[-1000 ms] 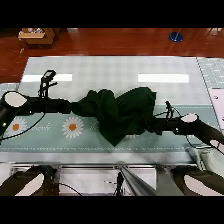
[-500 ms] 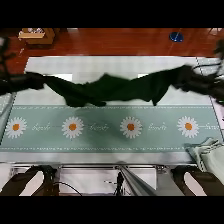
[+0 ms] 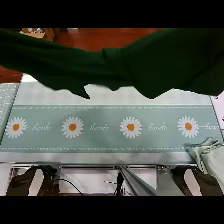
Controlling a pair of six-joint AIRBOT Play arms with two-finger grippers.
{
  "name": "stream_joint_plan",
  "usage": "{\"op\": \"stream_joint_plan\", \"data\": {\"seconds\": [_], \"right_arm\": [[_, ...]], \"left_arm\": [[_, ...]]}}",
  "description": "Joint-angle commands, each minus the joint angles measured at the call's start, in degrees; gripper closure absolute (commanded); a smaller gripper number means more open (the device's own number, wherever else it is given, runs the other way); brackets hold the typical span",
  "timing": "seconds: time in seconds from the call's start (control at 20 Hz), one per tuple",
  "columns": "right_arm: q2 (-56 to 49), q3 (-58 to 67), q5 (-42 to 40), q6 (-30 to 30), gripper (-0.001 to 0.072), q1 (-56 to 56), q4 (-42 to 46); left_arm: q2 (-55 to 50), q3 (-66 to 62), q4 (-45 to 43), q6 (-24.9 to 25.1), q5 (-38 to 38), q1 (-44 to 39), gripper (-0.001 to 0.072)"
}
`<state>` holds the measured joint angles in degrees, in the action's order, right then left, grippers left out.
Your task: Fold the shirts.
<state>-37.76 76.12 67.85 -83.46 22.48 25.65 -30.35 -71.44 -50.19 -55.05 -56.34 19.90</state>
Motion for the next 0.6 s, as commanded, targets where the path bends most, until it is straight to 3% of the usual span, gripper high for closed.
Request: {"op": "stream_joint_plan", "data": {"seconds": [0.0,0.1,0.2,0.3,0.35,0.55], "right_arm": [[0.44,5.68,11.26,-3.72,0.0687,1.03,7.43],[0.44,7.21,22.64,-4.92,0.0686,1.03,14.29],[0.48,7.26,36.63,-4.81,0.0687,1.03,25.88],[1.81,5.46,38.60,-3.80,0.0687,-0.13,38.69],[1.99,3.19,38.58,-3.13,0.0687,-1.31,40.87],[1.84,-18.01,35.78,-5.14,0.0688,-9.25,39.71]], "left_arm": [[9.14,-1.09,-2.99,-1.53,-5.05,0.50,0.0687],[12.81,-1.09,-7.41,-5.25,-11.45,0.50,0.0687],[14.36,-1.07,-13.44,-11.23,-23.96,0.50,0.0688],[14.01,0.02,-16.11,-16.24,-36.20,0.50,0.0687],[14.03,1.75,-15.91,-17.27,-39.36,0.50,0.0687],[13.86,16.20,-15.65,-18.73,-37.03,0.48,0.0687]]}}
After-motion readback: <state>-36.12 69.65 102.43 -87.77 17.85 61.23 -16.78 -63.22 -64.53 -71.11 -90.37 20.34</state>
